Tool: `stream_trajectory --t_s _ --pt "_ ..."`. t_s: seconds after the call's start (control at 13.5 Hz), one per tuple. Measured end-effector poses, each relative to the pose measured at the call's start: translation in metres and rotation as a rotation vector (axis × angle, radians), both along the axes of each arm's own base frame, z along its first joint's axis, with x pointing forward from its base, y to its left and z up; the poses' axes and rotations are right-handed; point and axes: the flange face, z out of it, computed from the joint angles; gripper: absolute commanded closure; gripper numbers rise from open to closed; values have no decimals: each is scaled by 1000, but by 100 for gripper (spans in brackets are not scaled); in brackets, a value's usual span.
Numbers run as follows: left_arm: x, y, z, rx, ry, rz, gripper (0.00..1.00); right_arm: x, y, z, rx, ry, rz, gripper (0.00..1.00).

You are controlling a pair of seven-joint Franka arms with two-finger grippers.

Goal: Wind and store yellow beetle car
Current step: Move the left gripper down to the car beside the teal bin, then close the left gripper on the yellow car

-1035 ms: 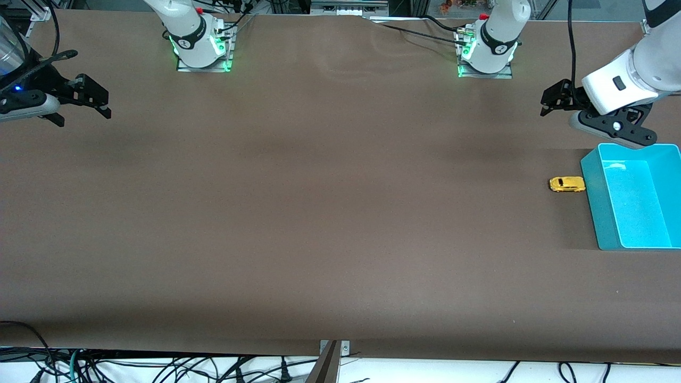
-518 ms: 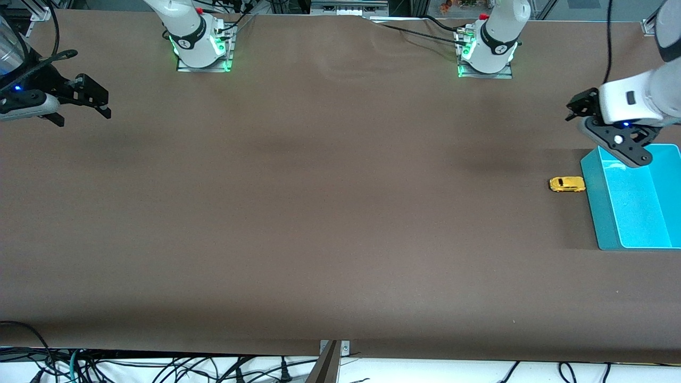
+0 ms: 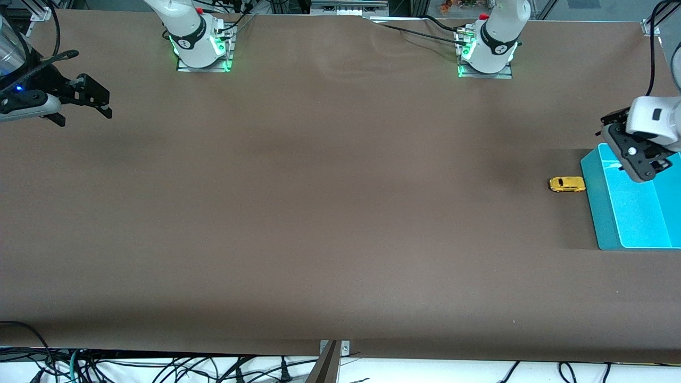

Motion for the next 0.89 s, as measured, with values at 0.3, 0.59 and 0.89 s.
stream_trajectory --t_s 0.3,0.59,0.89 --pt "-15 16 -91 -42 -26 -152 0 0 2 0 0 0 2 0" --pt "-45 38 -185 -33 -58 -300 0 0 3 0 -4 0 -26 0" --pt "-52 67 -246 -49 -73 -353 0 1 -8 5 0 -9 -70 0"
